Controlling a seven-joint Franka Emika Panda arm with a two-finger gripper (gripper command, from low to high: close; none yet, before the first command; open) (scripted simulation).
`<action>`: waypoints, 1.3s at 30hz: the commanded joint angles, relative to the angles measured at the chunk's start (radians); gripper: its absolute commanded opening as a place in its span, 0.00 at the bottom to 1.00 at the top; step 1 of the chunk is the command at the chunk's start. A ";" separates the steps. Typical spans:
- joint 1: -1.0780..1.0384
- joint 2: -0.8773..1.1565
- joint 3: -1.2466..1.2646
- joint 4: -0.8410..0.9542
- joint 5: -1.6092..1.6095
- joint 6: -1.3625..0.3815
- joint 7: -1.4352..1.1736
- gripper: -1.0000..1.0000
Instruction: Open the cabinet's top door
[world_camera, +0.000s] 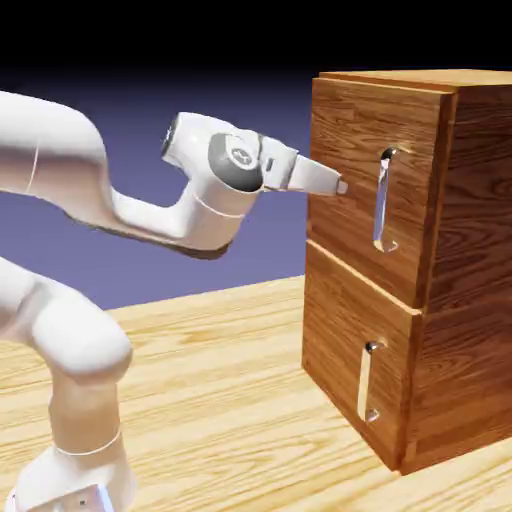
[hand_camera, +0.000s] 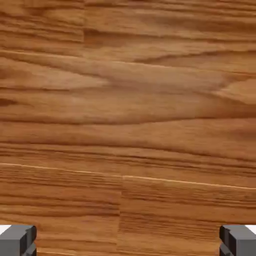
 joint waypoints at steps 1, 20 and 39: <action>0.010 -0.008 -0.014 0.005 -0.044 0.000 0.033 0.50; 0.197 -0.152 -0.278 0.096 -0.870 -0.006 0.650 0.50; 0.467 -0.146 -0.505 0.249 -1.336 -0.071 0.996 0.00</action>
